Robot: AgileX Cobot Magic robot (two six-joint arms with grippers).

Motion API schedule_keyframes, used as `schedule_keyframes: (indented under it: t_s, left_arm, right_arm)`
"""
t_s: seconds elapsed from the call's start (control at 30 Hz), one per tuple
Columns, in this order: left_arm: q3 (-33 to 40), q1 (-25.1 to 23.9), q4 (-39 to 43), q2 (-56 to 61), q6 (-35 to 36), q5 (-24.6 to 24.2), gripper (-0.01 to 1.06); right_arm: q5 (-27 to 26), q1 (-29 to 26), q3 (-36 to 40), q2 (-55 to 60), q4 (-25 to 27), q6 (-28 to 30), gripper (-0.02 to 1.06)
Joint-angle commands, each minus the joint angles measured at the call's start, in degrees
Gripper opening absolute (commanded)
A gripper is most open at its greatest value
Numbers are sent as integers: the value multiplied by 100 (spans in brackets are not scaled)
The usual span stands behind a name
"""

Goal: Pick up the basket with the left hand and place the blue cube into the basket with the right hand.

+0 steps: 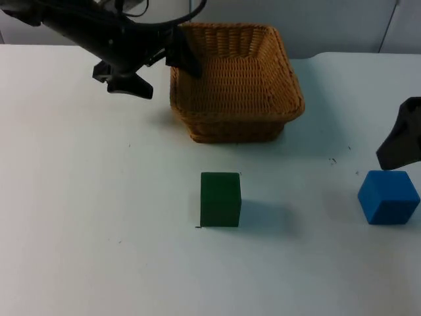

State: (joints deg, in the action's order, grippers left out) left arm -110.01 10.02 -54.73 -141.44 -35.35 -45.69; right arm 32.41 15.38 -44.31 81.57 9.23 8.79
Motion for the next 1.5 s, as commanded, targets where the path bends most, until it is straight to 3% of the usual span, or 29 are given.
schedule_keyframes:
  t_s: [0.0, 0.2, 0.57, 0.7, 0.73, 0.87, 0.9, 0.97, 1.03, 1.13, 1.47]
  left_arm:
    - [-156, 93, 35, -91, 137, -154, 104]
    - [-678, 358, 602, -441, 562, -187, 104]
    - [-813, 441, 980, -634, 882, -70, 101]
    - [-813, 441, 1032, -776, 1065, -47, 76]
    - [-813, 441, 1032, -776, 1065, -47, 76]
    - [-813, 441, 997, -800, 1089, 136, 42]
    - [-813, 441, 997, -800, 1089, 136, 42]
    - [-813, 441, 823, -800, 1089, 287, 20]
    - [-813, 441, 698, -800, 1122, 414, 6]
    - [-813, 441, 588, -800, 1252, 488, 0]
    - [-813, 367, 599, -233, 2256, 528, 0]
  right_arm:
    - [-158, 100, -46, 39, -49, 40, 101]
    - [-180, 126, -46, 62, -49, 5, 101]
    - [-197, 126, -46, 62, -49, -100, 101]
    - [-347, 126, -46, 62, -49, -103, 101]
    - [-347, 126, -46, 62, -49, -103, 101]
    - [-358, 126, -46, 62, -49, -103, 101]
    - [-358, 126, -46, 62, -49, -103, 101]
    - [-391, 126, -46, 62, -49, -103, 101]
    - [-413, 126, -46, 62, -49, -103, 101]
    - [-439, 126, -46, 62, -49, -103, 101]
    - [-438, 126, -46, 62, -49, -103, 101]
